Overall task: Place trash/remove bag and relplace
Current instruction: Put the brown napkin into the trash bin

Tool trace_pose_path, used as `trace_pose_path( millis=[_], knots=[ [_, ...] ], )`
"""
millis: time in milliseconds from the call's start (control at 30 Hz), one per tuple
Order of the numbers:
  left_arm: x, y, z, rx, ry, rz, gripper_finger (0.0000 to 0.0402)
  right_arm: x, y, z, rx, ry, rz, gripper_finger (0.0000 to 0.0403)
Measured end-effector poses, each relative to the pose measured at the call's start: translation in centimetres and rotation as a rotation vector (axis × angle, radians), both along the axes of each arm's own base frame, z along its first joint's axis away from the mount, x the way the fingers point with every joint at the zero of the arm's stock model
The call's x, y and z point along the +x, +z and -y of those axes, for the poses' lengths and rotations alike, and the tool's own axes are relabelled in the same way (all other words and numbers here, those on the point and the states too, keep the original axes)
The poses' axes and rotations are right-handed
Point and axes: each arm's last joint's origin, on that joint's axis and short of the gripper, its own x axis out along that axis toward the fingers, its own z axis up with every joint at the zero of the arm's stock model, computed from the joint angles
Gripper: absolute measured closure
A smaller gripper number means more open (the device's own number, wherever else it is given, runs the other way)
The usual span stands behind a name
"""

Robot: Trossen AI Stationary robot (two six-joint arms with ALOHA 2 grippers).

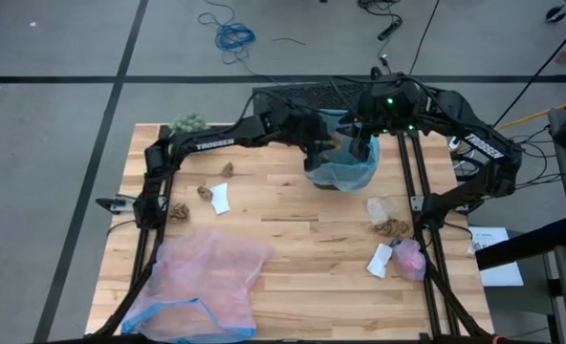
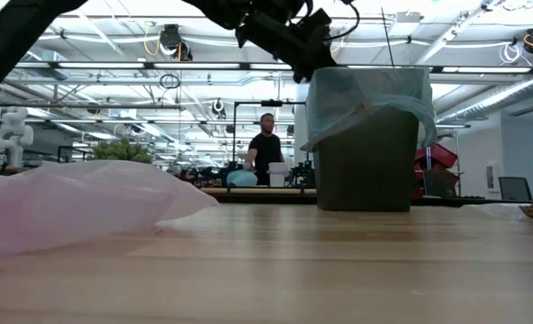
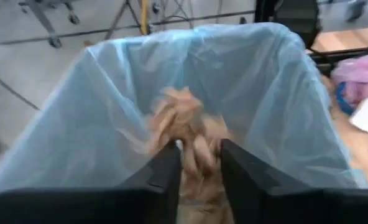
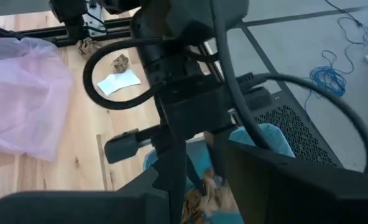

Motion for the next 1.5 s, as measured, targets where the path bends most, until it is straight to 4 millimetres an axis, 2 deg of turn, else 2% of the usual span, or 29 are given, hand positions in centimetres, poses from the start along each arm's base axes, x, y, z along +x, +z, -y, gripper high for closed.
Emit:
trace_pose_path(
  millis=[167, 300, 433, 533, 667, 733, 867, 933, 1000, 1133, 1267, 1367, 1500],
  knots=[
    [-0.1, 1.3, 0.8, 0.071, -0.002, 0.041, 0.0219, 0.0, 0.0, 0.0, -0.023, 0.02, -0.011, 0.0305],
    [-1.6, 3.6, 1.5, 0.077, -0.017, 0.064, 0.0196, -0.6, -0.2, -0.3, -0.01, 0.041, -0.048, 0.0305],
    [-5.4, 6.0, 3.7, -0.036, -0.189, -0.055, 0.0207, -1.8, -0.1, -1.1, 0.095, 0.128, -0.05, 0.0305],
    [-8.1, 7.1, 6.0, -0.091, -0.296, -0.168, 0.0251, -2.7, -0.3, -2.0, 0.168, 0.149, -0.087, 0.0305],
    [-9.2, 6.6, 7.6, -0.13, -0.297, -0.274, 0.0355, -3.3, -0.9, -3.3, 0.226, 0.156, -0.181, 0.0311],
    [-9.0, 5.7, 7.8, -0.157, -0.251, -0.309, 0.0388, -3.2, -1.3, -3.9, 0.262, 0.16, -0.229, 0.032],
    [-8.9, 2.2, 7.5, -0.197, -0.093, -0.416, 0.0399, -2.9, -2.2, -5.3, 0.302, 0.116, -0.347, 0.0343],
    [-9.0, 0.1, 7.4, -0.231, -0.06, -0.462, 0.04, -2.5, -2.6, -5.9, 0.311, 0.089, -0.361, 0.0354],
    [-9.6, -1.1, 7.5, -0.261, -0.042, -0.479, 0.04, -2.4, -3.3, -6.8, 0.335, 0.089, -0.398, 0.0363],
    [-11.6, -1.0, 7.9, -0.271, -0.017, -0.347, 0.04, -1.9, -5.1, -8.3, 0.381, 0.066, -0.469, 0.037],
    [-14.8, 0.6, 8.2, -0.244, 0.007, -0.156, 0.0401, -1.6, -7.6, -9.7, 0.4, -0.003, -0.562, 0.0371],
    [-17.2, 1.7, 8.6, -0.216, 0.018, -0.018, 0.0401, -1.5, -10.0, -10.5, 0.423, -0.077, -0.645, 0.0371],
    [-19.7, 1.3, 9.1, -0.199, 0.071, 0.056, 0.0401, -1.8, -13.6, -11.4, 0.437, -0.206, -0.762, 0.0369]
  ],
)
